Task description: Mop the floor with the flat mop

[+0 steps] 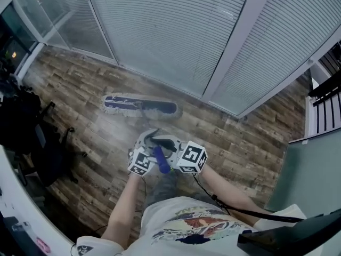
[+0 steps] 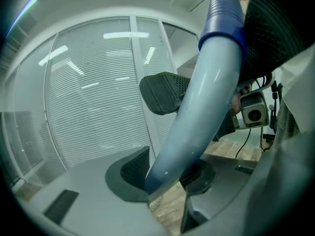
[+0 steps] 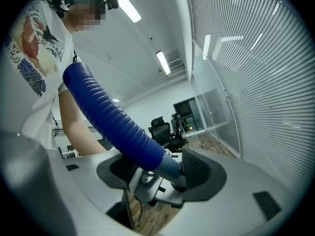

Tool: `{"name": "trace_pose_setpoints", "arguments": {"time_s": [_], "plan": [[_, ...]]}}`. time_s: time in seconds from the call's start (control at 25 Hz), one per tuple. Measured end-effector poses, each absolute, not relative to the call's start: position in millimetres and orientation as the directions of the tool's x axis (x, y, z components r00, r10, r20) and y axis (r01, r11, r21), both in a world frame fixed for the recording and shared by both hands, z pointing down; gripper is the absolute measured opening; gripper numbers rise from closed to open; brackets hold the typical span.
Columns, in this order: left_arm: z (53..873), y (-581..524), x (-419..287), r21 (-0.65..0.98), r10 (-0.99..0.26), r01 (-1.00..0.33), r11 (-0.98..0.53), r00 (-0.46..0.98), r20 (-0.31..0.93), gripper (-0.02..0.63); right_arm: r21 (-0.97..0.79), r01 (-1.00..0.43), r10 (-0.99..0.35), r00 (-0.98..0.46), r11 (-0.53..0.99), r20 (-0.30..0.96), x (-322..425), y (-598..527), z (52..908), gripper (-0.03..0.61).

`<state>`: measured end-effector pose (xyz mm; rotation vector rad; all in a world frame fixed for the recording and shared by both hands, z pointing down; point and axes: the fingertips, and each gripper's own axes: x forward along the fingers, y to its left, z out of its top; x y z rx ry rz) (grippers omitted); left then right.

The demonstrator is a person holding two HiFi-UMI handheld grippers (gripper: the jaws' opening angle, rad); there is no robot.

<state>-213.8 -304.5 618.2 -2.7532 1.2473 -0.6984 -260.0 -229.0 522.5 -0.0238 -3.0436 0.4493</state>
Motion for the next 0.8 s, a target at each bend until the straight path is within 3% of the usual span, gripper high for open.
{"name": "trace_pose_setpoints", "arguments": {"time_s": [0.36, 0.8], "plan": [[618.4, -99.1, -76.7, -0.194, -0.685, -0.675, -0.712, 0.608, 0.402, 0.123, -0.319, -0.046, -0.033, -0.998, 0.947, 0.044, -124.9, -29.5, 519.0, 0.259], [580.4, 37.6, -33.6, -0.151, -0.710, -0.715, -0.683, 0.601, 0.368, 0.124, -0.316, 0.028, 0.037, -0.999, 0.948, 0.023, -85.5, 111.0, 488.7, 0.259]]}}
